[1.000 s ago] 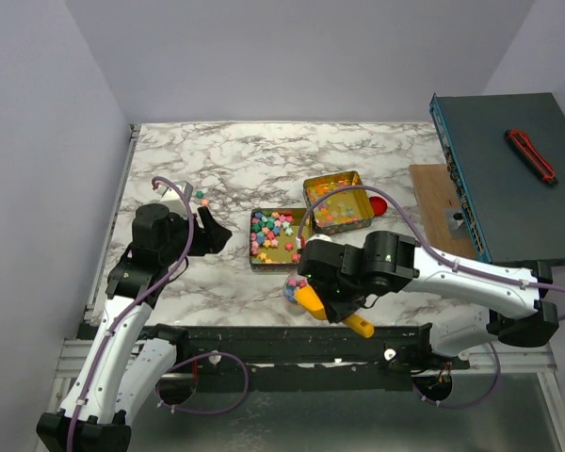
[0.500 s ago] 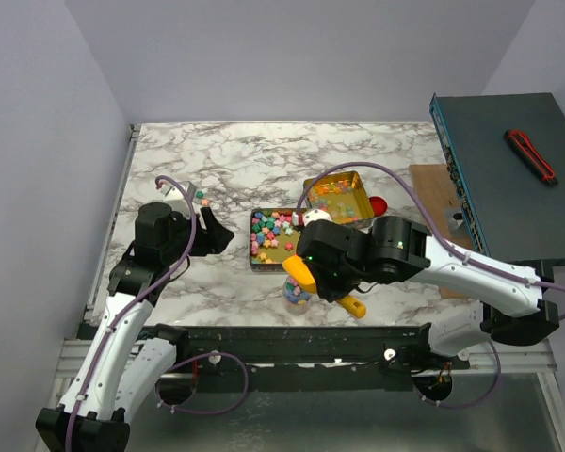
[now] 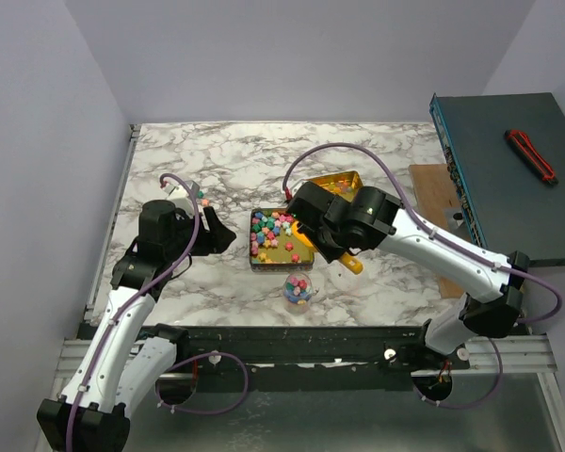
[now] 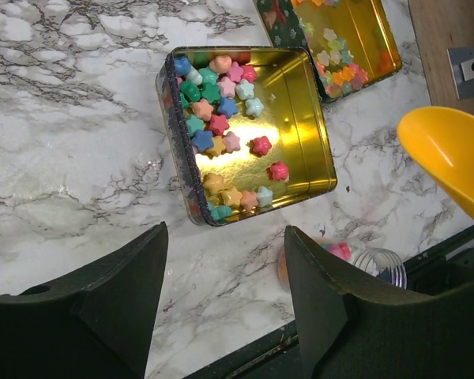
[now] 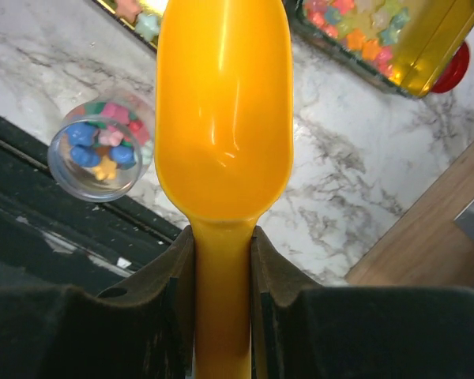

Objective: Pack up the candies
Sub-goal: Scoop the fake candies from the storage box.

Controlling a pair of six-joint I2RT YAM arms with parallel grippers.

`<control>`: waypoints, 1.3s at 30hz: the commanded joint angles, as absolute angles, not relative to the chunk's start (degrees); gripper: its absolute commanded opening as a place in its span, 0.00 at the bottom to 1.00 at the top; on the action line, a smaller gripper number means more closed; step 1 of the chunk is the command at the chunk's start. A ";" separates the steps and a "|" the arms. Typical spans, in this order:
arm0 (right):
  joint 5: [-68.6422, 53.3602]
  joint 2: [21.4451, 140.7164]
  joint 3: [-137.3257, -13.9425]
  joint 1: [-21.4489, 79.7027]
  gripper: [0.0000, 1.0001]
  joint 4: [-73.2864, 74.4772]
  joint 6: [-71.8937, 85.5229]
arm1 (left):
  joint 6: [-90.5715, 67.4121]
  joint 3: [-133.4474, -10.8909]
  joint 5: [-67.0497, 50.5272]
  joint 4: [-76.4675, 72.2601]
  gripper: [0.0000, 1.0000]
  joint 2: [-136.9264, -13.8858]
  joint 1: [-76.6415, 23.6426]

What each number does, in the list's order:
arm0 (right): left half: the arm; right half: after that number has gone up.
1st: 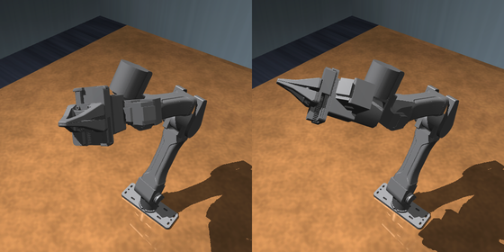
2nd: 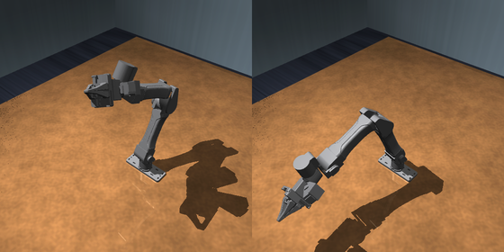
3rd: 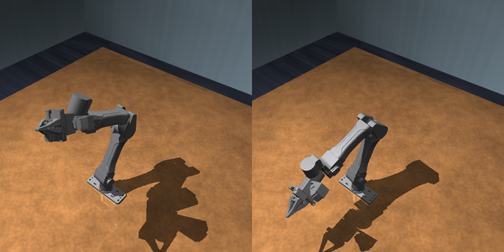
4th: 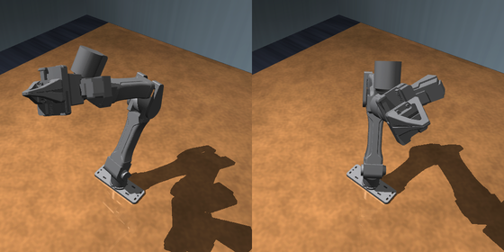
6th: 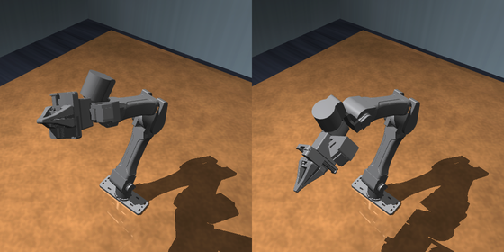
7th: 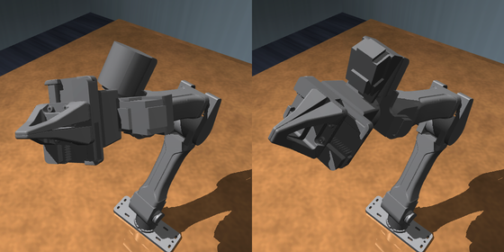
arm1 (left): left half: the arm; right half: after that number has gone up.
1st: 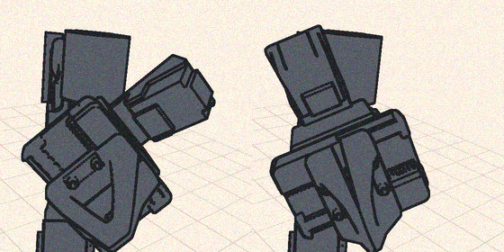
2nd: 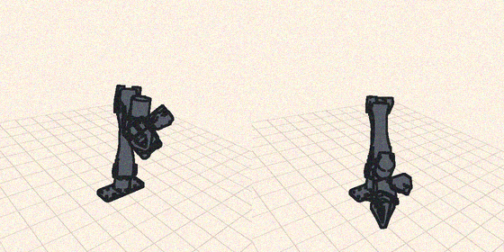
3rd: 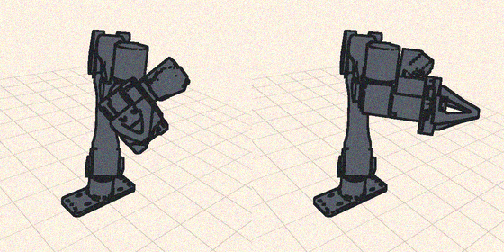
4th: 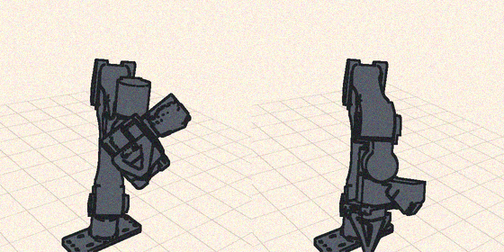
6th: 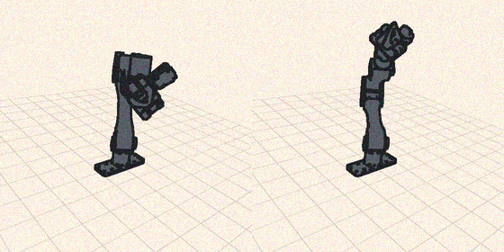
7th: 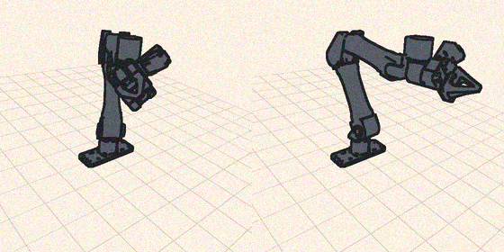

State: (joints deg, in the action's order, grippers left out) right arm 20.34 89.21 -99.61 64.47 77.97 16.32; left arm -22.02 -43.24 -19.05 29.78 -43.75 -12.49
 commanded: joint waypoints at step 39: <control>28.47 114.36 -103.92 56.08 0.01 71.45 -16.09 | -21.89 -43.15 -21.25 30.74 0.63 -44.22 -12.80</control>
